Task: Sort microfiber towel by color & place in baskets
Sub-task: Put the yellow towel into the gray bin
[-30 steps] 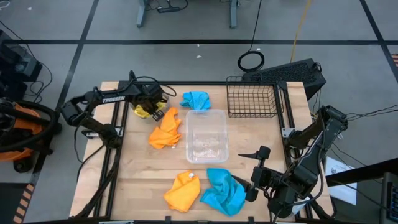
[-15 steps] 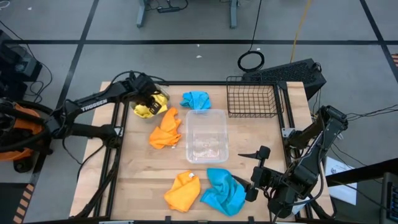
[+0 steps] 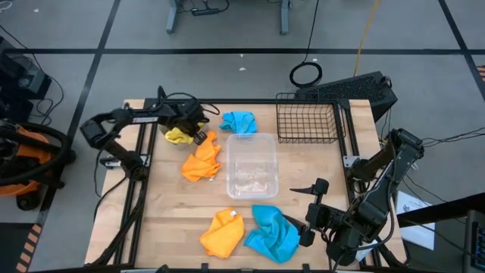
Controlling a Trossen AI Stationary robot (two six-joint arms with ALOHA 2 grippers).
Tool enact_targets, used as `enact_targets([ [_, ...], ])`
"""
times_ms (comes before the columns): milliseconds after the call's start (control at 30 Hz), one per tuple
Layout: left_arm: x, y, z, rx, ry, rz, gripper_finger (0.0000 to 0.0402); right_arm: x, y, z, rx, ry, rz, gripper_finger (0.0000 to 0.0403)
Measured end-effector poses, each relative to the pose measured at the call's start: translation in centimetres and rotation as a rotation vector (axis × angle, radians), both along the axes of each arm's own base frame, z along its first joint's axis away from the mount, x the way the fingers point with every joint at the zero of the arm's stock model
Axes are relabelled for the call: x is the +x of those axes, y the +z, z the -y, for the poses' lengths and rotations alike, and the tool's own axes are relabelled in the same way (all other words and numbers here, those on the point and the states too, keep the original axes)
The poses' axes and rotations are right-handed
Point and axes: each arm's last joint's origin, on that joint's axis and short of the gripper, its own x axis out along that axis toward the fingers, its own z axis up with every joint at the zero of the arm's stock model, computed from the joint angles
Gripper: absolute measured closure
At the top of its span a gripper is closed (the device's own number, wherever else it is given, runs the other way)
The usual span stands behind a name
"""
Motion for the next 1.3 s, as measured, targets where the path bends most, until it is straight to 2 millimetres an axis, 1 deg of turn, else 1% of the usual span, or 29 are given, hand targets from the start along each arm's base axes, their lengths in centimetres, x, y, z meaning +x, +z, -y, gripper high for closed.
enact_targets([
  [100,0.2,-0.3,-0.1,-0.010,-0.002,-0.010,0.0401,0.0,0.0,0.0,-0.001,0.001,-0.001,0.0035],
  [200,0.2,0.5,0.3,-0.001,-0.014,0.000,0.0401,0.0,0.0,0.0,-0.004,0.001,-0.003,0.0035],
  [333,-0.4,3.4,0.8,0.055,-0.042,0.029,0.0401,0.0,0.0,0.0,-0.009,0.003,-0.006,0.0035],
  [433,-1.4,5.6,1.5,0.105,-0.046,0.026,0.0401,0.0,0.0,0.0,-0.007,0.002,-0.005,0.0035],
  [567,-2.8,8.5,2.6,0.166,-0.038,0.076,0.0391,0.0,0.0,0.0,-0.006,0.002,-0.004,0.0035],
  [700,-4.6,10.6,4.2,0.157,-0.052,0.122,0.0387,0.0,0.0,0.0,-0.004,0.001,-0.004,0.0035],
  [767,-5.2,11.1,5.1,0.109,-0.055,0.148,0.0386,0.0,0.0,0.0,-0.004,0.001,-0.004,0.0035],
  [900,-5.4,11.0,6.4,0.015,-0.091,0.157,0.0386,0.0,0.0,0.0,-0.008,0.001,-0.002,0.0035],
  [1067,-4.0,8.6,7.3,-0.056,-0.173,0.200,0.0398,0.0,0.0,0.0,-0.006,0.001,0.000,0.0035],
  [1167,-3.2,7.1,7.8,-0.048,-0.207,0.166,0.0397,0.0,0.0,0.0,-0.006,0.001,0.000,0.0035],
  [1300,-2.7,5.9,7.4,0.026,-0.213,0.080,0.0397,0.0,0.0,0.0,-0.007,0.001,-0.001,0.0035],
])
